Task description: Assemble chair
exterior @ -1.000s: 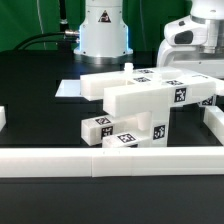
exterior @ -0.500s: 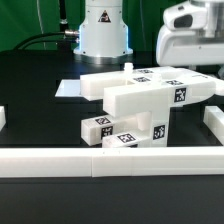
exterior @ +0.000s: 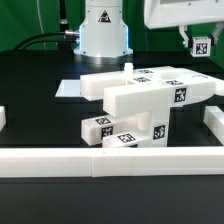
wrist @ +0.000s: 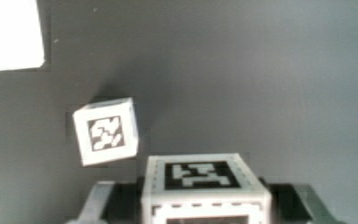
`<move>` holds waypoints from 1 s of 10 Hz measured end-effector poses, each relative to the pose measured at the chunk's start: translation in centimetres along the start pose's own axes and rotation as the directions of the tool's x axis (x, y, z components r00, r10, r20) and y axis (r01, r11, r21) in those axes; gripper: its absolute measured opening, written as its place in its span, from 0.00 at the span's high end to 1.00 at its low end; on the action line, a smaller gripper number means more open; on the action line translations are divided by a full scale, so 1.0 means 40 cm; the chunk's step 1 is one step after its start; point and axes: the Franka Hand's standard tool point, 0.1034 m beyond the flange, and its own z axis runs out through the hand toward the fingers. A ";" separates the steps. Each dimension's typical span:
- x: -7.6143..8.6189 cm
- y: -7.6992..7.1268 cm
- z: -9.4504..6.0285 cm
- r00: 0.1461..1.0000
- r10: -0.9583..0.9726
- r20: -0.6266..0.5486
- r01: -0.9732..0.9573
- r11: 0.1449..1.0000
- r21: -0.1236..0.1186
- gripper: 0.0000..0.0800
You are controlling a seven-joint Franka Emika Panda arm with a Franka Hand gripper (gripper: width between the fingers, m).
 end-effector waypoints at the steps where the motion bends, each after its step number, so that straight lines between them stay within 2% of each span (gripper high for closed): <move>1: 0.002 0.003 -0.001 1.000 0.003 -0.001 -0.003 1.000 0.000 0.64; 2: 0.005 0.009 0.001 1.000 -0.011 -0.003 0.011 1.000 0.002 0.64; 3: 0.029 0.034 -0.006 0.998 -0.055 -0.016 0.055 0.998 0.011 0.64; 5: 0.147 0.064 -0.100 0.995 -0.076 -0.061 0.078 0.996 0.038 0.64; 6: 0.192 0.086 -0.111 0.996 -0.081 -0.041 0.084 0.995 0.053 0.64; 7: 0.236 0.099 -0.116 0.996 -0.077 -0.049 0.080 0.995 0.055 0.64; 10: 0.223 0.094 -0.108 0.996 -0.080 -0.046 0.082 0.995 0.053 0.64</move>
Offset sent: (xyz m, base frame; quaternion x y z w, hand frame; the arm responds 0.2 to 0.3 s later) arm 0.0687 -0.0357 0.0490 0.0175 0.0282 -0.0757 0.9966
